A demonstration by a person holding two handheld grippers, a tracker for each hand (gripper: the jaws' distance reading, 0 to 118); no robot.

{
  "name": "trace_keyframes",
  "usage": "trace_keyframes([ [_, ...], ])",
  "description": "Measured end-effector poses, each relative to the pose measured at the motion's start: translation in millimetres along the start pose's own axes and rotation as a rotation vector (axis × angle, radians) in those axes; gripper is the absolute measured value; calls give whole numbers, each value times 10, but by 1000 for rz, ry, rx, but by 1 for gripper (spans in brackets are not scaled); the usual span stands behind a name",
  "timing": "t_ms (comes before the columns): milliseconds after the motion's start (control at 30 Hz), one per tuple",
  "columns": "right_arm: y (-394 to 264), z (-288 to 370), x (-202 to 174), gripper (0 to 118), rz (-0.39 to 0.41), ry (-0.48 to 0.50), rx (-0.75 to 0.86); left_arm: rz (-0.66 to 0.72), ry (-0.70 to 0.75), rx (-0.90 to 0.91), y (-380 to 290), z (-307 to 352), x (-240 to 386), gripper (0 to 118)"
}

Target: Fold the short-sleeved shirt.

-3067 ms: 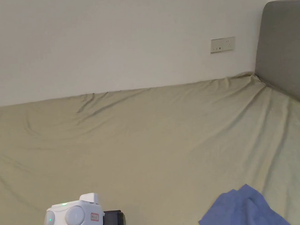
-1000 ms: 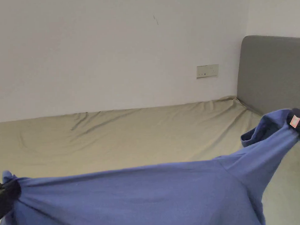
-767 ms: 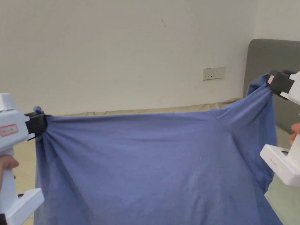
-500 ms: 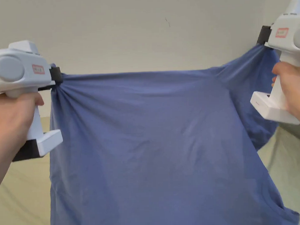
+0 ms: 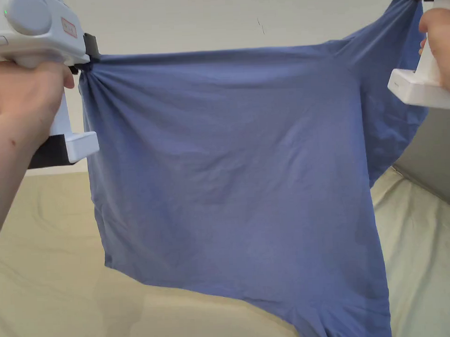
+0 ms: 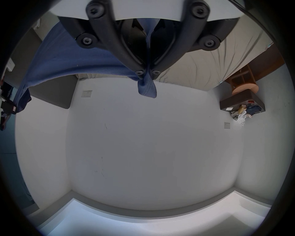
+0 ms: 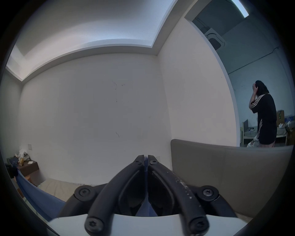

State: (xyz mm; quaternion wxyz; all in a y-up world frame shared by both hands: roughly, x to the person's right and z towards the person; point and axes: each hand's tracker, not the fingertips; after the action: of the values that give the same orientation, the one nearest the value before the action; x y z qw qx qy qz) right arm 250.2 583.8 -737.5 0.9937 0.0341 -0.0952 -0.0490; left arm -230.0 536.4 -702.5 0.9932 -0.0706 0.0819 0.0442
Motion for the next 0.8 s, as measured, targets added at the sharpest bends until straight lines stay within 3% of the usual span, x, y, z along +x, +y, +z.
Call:
trace_keyframes([
  [100,-62,19,-43,3,67,-8,29,-26,6,1,4,-84,6,1],
  [200,-241,1,-29,3,78,-10,-3,-52,5,-14,-135,-134,6,1],
  [267,-452,-13,34,3,12,7,-53,-49,3,-35,-306,-145,2,1],
  [400,-953,104,163,3,57,83,-132,-44,-27,-112,-770,-134,-32,1],
  [433,-1053,181,208,3,56,54,-145,-39,-41,-138,-894,-121,-58,1],
  [467,-1181,266,310,3,27,93,-182,-18,-50,-151,-1032,-79,-97,1],
  [500,-1302,377,404,3,-13,68,-207,-2,-71,-178,-1164,-39,-148,1],
  [567,-1478,663,598,3,-7,129,-210,29,-102,-193,-1409,101,-277,1],
  [600,-1548,860,670,3,54,127,-215,37,-117,-223,-1528,208,-356,1],
  [633,-1614,1057,772,3,61,198,-197,83,-139,-215,-1641,330,-437,1],
  [667,-1671,1296,838,3,95,155,-198,93,-163,-232,-1739,470,-509,1],
  [733,-1820,1802,1034,3,31,198,-208,86,-173,-213,-1970,832,-597,1],
  [800,-1999,2305,1153,3,46,187,-267,29,-204,-223,-2192,1254,-635,1],
])
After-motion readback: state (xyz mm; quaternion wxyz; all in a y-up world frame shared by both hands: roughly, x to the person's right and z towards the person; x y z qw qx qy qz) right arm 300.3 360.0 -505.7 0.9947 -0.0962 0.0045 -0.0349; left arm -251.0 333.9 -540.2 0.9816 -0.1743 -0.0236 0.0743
